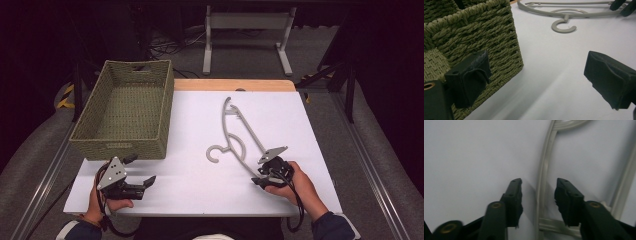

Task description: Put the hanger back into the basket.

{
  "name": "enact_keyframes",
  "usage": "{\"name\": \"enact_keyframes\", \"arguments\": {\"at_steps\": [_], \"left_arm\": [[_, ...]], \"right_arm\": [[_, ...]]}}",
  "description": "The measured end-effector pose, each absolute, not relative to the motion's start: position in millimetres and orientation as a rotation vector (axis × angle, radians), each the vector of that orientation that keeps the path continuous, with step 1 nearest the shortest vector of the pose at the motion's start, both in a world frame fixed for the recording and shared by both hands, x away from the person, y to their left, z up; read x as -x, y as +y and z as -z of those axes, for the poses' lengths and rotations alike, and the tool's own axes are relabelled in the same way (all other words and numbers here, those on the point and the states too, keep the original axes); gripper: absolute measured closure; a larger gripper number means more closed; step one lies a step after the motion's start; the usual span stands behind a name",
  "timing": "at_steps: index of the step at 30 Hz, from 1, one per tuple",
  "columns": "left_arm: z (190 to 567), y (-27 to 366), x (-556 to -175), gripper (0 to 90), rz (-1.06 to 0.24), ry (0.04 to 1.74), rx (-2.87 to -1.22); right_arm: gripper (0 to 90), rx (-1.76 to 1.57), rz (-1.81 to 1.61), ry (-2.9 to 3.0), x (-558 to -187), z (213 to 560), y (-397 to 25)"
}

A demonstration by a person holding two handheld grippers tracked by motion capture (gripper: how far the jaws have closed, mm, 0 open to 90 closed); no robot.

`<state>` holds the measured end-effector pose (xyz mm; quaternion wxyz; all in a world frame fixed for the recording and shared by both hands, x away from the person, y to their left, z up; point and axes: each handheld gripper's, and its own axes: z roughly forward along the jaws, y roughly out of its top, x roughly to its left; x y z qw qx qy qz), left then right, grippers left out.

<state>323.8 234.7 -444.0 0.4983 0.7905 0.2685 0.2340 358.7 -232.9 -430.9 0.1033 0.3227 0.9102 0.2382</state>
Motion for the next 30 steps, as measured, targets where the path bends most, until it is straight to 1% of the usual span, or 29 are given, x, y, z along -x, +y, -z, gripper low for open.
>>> {"name": "enact_keyframes", "arguments": {"at_steps": [3, 4, 8, 9, 14, 16, 26, 30], "left_arm": [[444.2, 234.7, -324.2, 7.6, -0.567, 0.652, -1.914], [444.3, 234.7, -324.6, 7.6, -0.562, 0.654, -1.914], [442.7, 234.4, -324.1, 8.3, -0.551, 0.653, -1.900], [442.6, 233.5, -323.5, 8.3, -0.541, 0.647, -1.911], [443.4, 232.0, -323.9, 8.3, -0.529, 0.645, -1.918], [443.7, 231.1, -324.2, 8.6, -0.531, 0.644, -1.924], [445.0, 225.2, -324.6, 9.1, -0.523, 0.637, -1.936], [443.7, 221.1, -325.5, 10.6, -0.517, 0.633, -1.939]], "right_arm": [[61.9, -0.943, -0.682, 2.705, -359.9, 432.7, -230.5], [63.7, -0.943, -0.673, 2.716, -361.4, 431.7, -230.0], [77.8, -0.932, -0.630, 2.754, -368.3, 430.2, -224.9], [79.3, -0.924, -0.616, 2.765, -370.5, 429.8, -223.4], [81.6, -0.922, -0.599, 2.795, -375.4, 428.7, -221.8], [83.3, -0.944, -0.640, 2.781, -375.4, 430.0, -225.2], [83.5, -0.993, -0.820, 2.724, -376.3, 433.7, -236.0], [83.5, -1.084, -0.984, 2.659, -379.1, 429.7, -245.9]]}}
